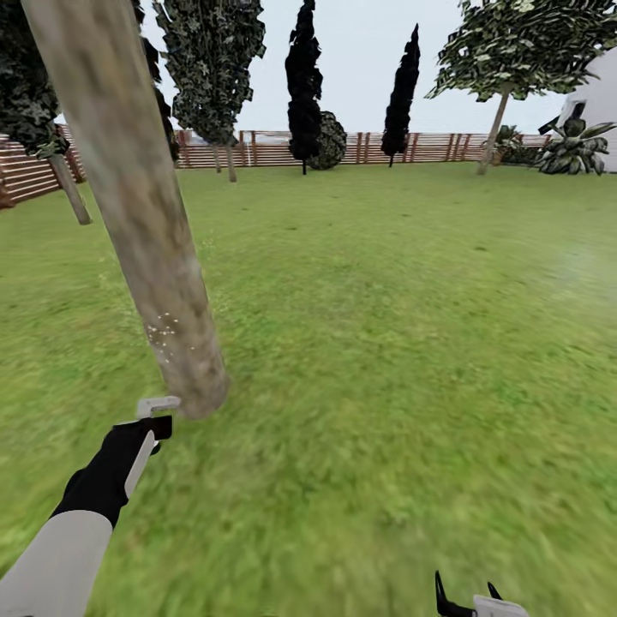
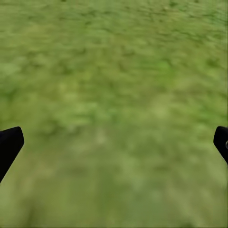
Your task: In the garden, pick up the pesticide atomizer on the floor and spray pesticide onto both trees until each tree trunk is fully covered.
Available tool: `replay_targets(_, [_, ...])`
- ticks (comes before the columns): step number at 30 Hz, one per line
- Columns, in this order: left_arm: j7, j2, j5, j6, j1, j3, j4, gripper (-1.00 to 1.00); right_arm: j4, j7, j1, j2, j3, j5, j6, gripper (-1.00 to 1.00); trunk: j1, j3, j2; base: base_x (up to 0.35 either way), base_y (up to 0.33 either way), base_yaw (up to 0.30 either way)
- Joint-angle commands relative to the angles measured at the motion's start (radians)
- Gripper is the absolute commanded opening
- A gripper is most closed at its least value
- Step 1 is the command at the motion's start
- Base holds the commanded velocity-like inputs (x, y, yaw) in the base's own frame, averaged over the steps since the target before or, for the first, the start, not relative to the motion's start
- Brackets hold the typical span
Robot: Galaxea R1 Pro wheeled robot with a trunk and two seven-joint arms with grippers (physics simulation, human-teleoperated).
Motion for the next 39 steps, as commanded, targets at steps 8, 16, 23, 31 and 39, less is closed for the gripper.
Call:
replay_targets(8, [0.000, 0.000, 0.001, 0.000, 0.000, 0.000, 0.000, -1.00, 0.000, 0.000, 0.000, 0.000, 0.000, 0.000, 0.000, 1.00, 0.000, 0.000, 0.000, 0.006, -0.273, 0.276])
replay_targets(16, [-0.004, -0.041, 0.001, -0.002, 0.000, -0.005, -0.005, -1.00, 0.000, 0.000, 0.000, 0.001, 0.000, 0.001, 0.000, 1.00, 0.000, 0.000, 0.000, 0.079, -0.244, 0.273])
replay_targets(23, [-0.031, -0.041, -0.007, 0.126, -0.153, -0.070, -0.085, -1.00, 0.000, 0.000, 0.000, 0.000, 0.000, 0.000, -0.001, 1.00, 0.000, 0.000, 0.000, 0.004, -0.012, 0.044])
replay_targets(31, [-0.404, 0.127, -0.052, 0.374, -0.411, -0.105, -0.097, -1.00, 0.000, 0.000, 0.000, 0.000, 0.000, 0.000, -0.001, 1.00, 0.000, 0.000, 0.000, 0.000, 0.000, 0.000])
replay_targets(39, [-0.595, 0.175, -0.127, 0.413, -0.423, -0.219, -0.097, -1.00, 0.000, 0.000, 0.001, 0.000, 0.000, 0.000, 0.000, 1.00, 0.000, 0.000, 0.000, -0.037, 0.000, 0.000])
